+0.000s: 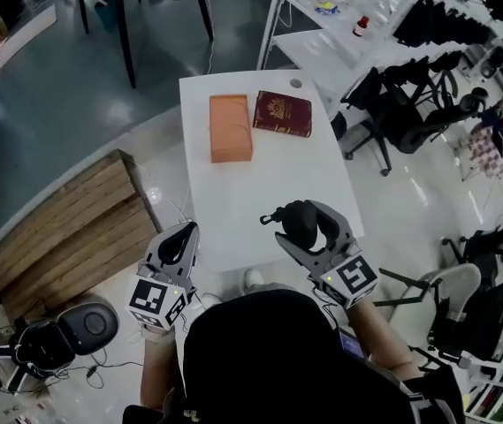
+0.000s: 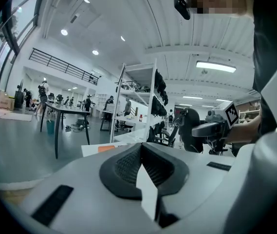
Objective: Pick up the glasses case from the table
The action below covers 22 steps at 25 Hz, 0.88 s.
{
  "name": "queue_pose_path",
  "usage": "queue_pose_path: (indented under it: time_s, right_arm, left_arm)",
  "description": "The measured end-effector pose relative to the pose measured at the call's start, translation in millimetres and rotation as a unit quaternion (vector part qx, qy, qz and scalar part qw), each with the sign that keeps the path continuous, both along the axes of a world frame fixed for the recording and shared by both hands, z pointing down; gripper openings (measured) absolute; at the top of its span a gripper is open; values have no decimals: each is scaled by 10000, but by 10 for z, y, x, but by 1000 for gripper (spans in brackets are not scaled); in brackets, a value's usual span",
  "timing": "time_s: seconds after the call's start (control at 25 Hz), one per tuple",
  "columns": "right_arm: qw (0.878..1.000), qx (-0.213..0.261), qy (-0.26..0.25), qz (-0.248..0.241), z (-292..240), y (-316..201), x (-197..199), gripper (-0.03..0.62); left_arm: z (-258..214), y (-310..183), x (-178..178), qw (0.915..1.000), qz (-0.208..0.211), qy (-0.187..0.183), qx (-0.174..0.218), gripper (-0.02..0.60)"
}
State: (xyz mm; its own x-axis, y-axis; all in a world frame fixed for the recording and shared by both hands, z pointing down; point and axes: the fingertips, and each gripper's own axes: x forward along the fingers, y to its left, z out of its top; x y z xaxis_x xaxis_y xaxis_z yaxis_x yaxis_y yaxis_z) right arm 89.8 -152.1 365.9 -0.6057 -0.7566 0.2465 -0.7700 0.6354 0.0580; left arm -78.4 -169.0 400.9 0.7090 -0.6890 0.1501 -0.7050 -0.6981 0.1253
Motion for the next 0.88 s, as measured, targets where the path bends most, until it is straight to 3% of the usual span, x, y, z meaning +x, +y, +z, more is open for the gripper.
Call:
queue_pose_path:
  time_s: [0.88]
  right_arm:
    - [9994, -203, -170, 212, 190, 306, 145, 360]
  left_arm:
    - [63, 220, 162, 9998, 163, -39, -146, 17]
